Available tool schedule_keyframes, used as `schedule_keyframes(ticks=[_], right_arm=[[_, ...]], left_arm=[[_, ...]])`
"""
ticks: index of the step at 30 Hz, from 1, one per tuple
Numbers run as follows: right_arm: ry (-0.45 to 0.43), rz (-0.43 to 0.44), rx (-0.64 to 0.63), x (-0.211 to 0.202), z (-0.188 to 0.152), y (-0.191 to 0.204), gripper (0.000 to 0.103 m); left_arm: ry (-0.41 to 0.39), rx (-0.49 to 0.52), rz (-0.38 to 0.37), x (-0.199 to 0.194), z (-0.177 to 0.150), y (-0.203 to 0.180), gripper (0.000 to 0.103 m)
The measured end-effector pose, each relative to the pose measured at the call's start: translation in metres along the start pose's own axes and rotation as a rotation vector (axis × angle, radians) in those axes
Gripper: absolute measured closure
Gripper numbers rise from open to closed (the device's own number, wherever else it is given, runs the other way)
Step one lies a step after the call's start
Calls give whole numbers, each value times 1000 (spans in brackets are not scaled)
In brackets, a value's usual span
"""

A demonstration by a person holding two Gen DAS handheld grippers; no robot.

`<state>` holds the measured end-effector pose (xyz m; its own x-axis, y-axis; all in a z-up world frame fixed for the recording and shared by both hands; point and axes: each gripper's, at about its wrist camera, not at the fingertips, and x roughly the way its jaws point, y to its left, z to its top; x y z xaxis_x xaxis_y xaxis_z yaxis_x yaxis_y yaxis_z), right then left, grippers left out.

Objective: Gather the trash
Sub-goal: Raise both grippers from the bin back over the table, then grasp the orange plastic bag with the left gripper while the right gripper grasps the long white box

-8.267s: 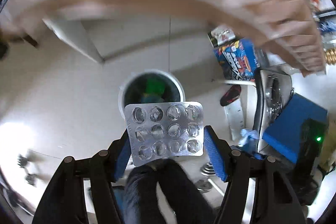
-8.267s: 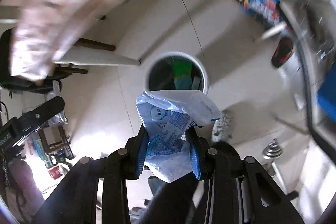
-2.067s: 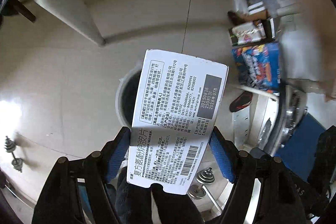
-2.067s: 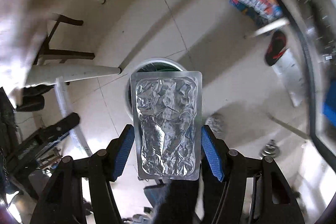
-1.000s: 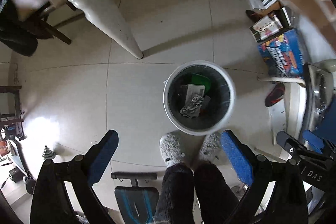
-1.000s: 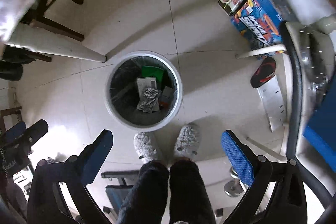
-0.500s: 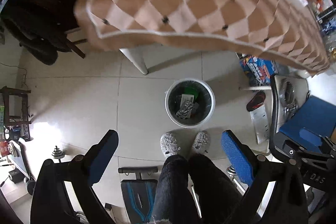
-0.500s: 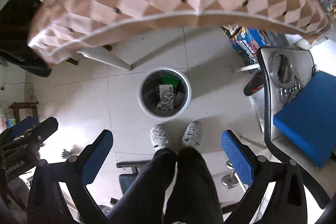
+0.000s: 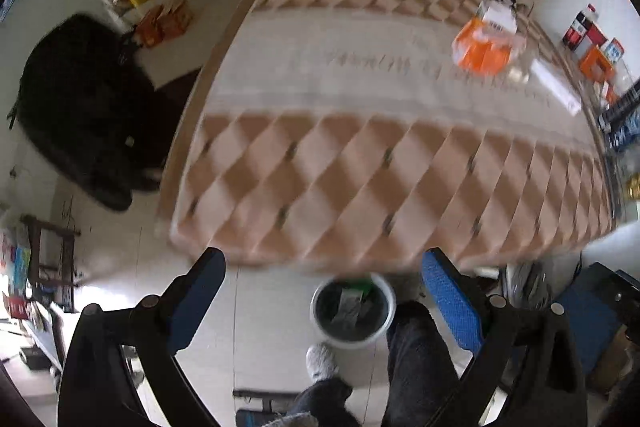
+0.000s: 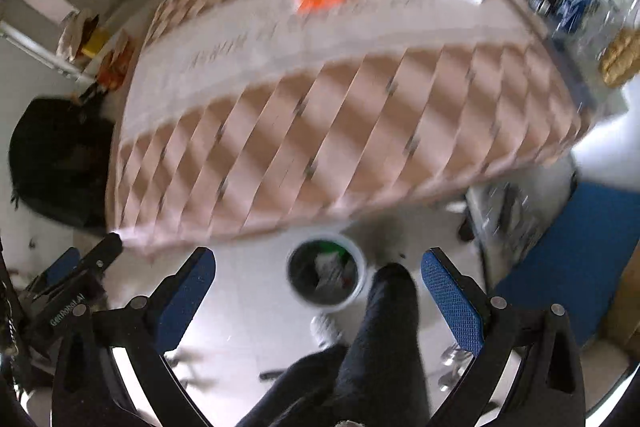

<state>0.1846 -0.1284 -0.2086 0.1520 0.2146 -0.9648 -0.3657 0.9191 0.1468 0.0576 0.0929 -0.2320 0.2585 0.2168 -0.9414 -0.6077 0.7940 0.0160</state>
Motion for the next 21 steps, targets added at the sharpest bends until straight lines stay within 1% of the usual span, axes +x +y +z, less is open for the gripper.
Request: schedule_keyframes(ticks=[2, 3, 6, 7, 8, 9, 11, 12, 13, 16, 18, 20, 21], right_arm=[[-7, -24, 1, 5, 43, -21, 0], [-3, -38, -3, 11, 71, -34, 0], [9, -77, -26, 34, 140, -65, 0], [24, -104, -34, 48, 172, -77, 0], [35, -115, -41, 59, 194, -86, 0], [56, -129, -56, 77, 229, -99, 0], [99, -143, -86, 108, 277, -116, 0], [109, -142, -96, 117, 291, -121, 0], [123, -150, -125, 133, 313, -129, 0], [157, -204, -224, 171, 361, -138, 0], [198, -207, -275, 193, 382, -141, 0], [233, -182, -314, 209, 393, -141, 0], [247, -176, -335, 219, 399, -141, 0]], left_arm=[[-10, 4, -6, 9, 33, -21, 2], [-15, 8, -11, 17, 58, -38, 2], [-11, 6, -39, 40, 118, -81, 2], [-3, 5, -51, 48, 134, -93, 2], [13, 3, -62, 59, 152, -107, 2], [32, 4, -68, 71, 168, -120, 2], [68, 12, -78, 93, 198, -145, 3], [85, 16, -94, 105, 213, -158, 3], [97, 23, -100, 115, 223, -168, 3], [126, 69, -136, 141, 251, -199, 3], [139, 121, -168, 154, 262, -218, 3], [170, 179, -180, 173, 272, -237, 3], [181, 190, -186, 179, 276, -243, 3]])
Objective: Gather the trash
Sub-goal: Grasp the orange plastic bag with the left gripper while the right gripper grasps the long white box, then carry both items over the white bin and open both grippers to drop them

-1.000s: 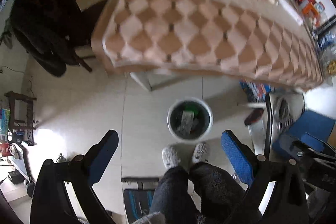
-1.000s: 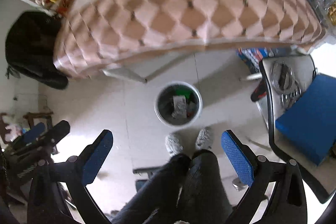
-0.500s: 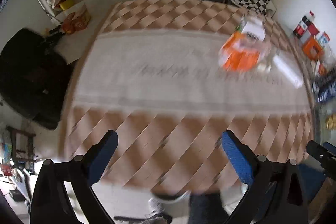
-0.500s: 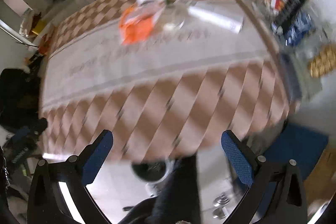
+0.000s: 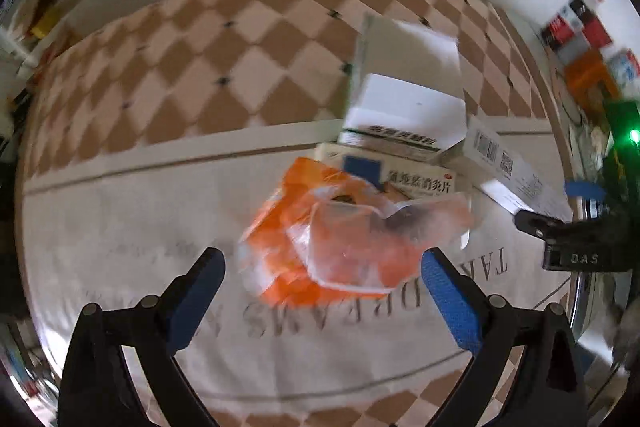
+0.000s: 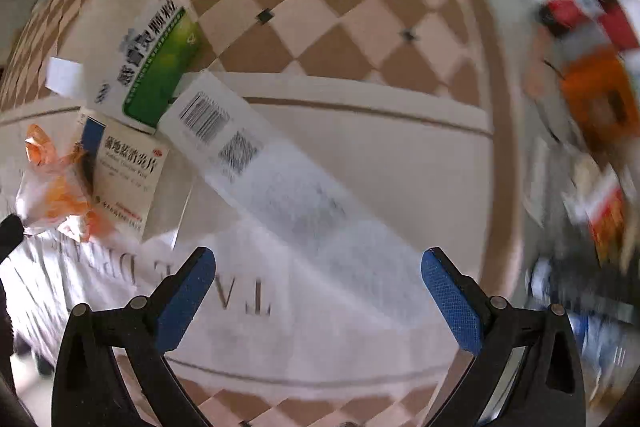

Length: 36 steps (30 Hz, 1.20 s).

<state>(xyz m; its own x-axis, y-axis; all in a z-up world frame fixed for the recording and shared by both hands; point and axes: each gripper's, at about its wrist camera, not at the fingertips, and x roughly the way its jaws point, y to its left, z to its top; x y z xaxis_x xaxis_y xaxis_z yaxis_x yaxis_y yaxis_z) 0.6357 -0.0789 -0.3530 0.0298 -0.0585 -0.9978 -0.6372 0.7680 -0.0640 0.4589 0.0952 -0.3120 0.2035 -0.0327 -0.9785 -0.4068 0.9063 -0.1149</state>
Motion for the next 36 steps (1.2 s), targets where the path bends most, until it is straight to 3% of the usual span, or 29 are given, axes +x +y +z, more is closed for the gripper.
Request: schedule_keyframes(ticks=[3, 5, 10, 12, 15, 21, 26, 31, 36], right_arm=[[44, 4, -59, 24, 17, 2, 0], [69, 30, -53, 34, 21, 2, 3], [60, 63, 28, 32, 16, -3, 33], [68, 116, 109, 30, 8, -9, 37], [47, 151, 205, 22, -10, -14, 38], [-46, 228, 362, -4, -61, -10, 39], [-135, 257, 374, -44, -112, 25, 40], [-202, 314, 361, -85, -185, 91, 41], [-236, 363, 403, -107, -284, 170, 41]], left_arm=[[42, 42, -4, 18, 10, -11, 5], [60, 59, -10, 22, 12, -14, 25], [47, 30, -26, 12, 8, -5, 56], [32, 9, -35, 1, 4, 2, 63], [4, -11, -29, -18, -5, 9, 83], [-75, -25, 0, -60, -28, 21, 87], [-149, -36, 26, -97, -62, 30, 88], [-216, -31, 56, -137, -136, 54, 88], [-230, -30, 28, -160, -236, 89, 88]])
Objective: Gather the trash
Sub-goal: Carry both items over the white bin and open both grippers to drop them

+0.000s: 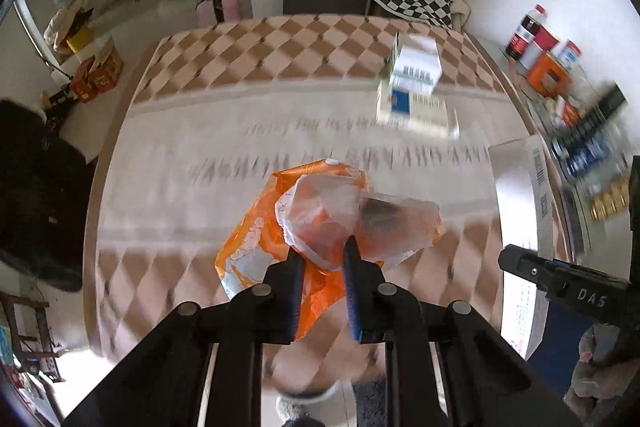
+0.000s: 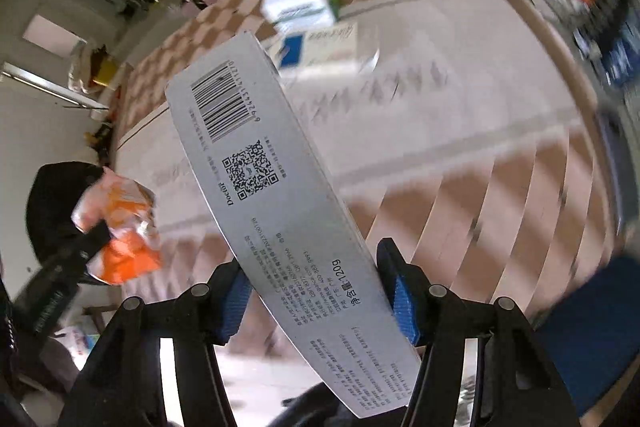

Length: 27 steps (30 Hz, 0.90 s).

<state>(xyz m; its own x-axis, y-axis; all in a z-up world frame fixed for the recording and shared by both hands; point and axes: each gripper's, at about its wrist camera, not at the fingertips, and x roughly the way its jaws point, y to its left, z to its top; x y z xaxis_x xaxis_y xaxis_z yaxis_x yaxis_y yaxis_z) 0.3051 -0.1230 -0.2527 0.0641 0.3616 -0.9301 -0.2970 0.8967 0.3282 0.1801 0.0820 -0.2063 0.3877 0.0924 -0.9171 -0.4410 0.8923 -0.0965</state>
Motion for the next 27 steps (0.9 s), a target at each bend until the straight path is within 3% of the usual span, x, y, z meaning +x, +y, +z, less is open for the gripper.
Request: schedule_keyframes(ticks=[5, 8, 12, 15, 18, 27], right_arm=[[65, 49, 77, -8, -121, 13, 41], [196, 55, 123, 11, -199, 15, 41], [297, 9, 157, 47, -261, 1, 41], [355, -3, 197, 86, -289, -14, 41], [400, -19, 239, 143, -305, -34, 42], [504, -36, 337, 355, -327, -104, 42]], left_arm=[[58, -25, -66, -23, -91, 37, 88], [150, -76, -106, -24, -149, 61, 88], [272, -117, -141, -3, -214, 76, 88], [367, -167, -152, 38, -247, 82, 88], [446, -234, -167, 103, -270, 91, 87], [548, -308, -186, 286, -331, 101, 81]])
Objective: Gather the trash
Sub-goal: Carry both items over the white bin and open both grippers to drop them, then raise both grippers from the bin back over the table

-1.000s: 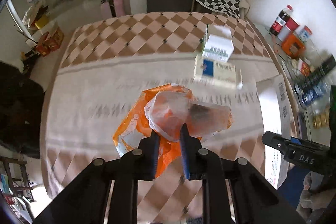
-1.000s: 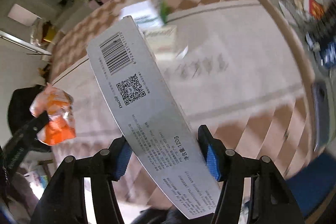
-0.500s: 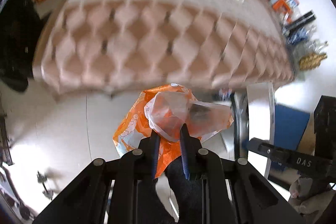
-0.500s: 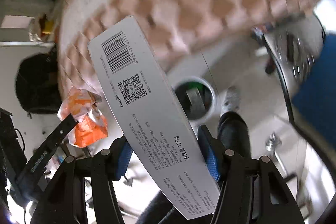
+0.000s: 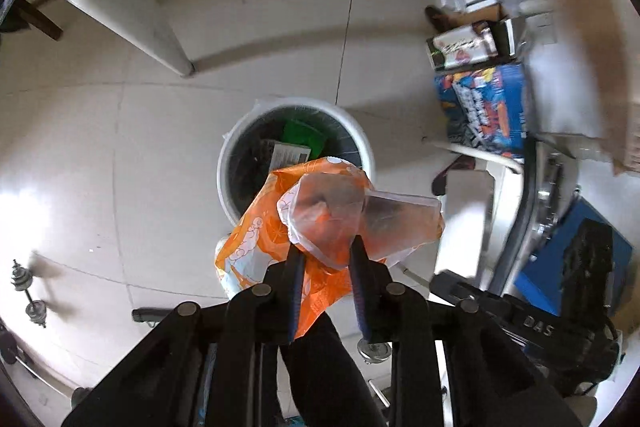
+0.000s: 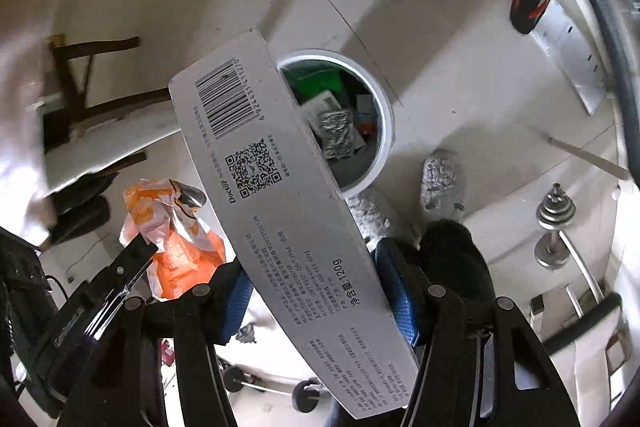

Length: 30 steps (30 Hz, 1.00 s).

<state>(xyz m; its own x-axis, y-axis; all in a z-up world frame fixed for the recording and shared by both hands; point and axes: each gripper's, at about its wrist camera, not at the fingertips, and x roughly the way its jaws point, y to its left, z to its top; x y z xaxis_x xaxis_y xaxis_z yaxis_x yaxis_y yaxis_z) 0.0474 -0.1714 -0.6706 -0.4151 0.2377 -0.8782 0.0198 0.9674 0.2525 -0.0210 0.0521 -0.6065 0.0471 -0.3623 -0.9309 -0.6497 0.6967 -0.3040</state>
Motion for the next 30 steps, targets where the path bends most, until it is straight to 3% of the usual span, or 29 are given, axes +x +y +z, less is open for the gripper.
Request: schedule_keyframes(ticks=[2, 3, 4, 7, 8, 9, 10, 11, 12, 16, 19, 24, 30], right_arm=[[16, -23, -5, 36, 18, -5, 42], [21, -24, -5, 47, 23, -7, 42], [32, -30, -15, 66, 31, -8, 42], [42, -26, -52, 101, 49, -10, 41], [34, -21, -59, 106, 51, -10, 38], [22, -24, -68, 112, 55, -11, 32], [10, -21, -71, 113, 55, -11, 15], [-7, -22, -79, 113, 55, -11, 2], [-22, -35, -92, 111, 54, -11, 0], [-108, -144, -195, 91, 38, -3, 0], [-144, -205, -251, 74, 23, 6, 0], [-191, -285, -310, 30, -7, 20, 0], [-226, -303, -364, -33, -52, 41, 0]], left_arm=[[10, -6, 16, 32, 5, 7, 72], [12, 0, 19, 39, 1, 18, 50], [6, -2, 27, 49, 5, 21, 37], [-4, -25, 45, 68, 13, 33, 31], [-10, -32, 55, 70, 12, 36, 29], [-22, -40, 67, 69, 13, 41, 17], [-41, -46, 87, 67, 13, 45, 3], [-70, -54, 111, 63, 11, 49, 2], [-94, -65, 123, 58, 9, 56, 2], [-151, -57, 217, 40, -4, 63, 2], [-145, -35, 259, 29, -18, 55, 2], [-135, 26, 286, -2, -42, 32, 2], [-143, 75, 288, -54, -68, 10, 2]])
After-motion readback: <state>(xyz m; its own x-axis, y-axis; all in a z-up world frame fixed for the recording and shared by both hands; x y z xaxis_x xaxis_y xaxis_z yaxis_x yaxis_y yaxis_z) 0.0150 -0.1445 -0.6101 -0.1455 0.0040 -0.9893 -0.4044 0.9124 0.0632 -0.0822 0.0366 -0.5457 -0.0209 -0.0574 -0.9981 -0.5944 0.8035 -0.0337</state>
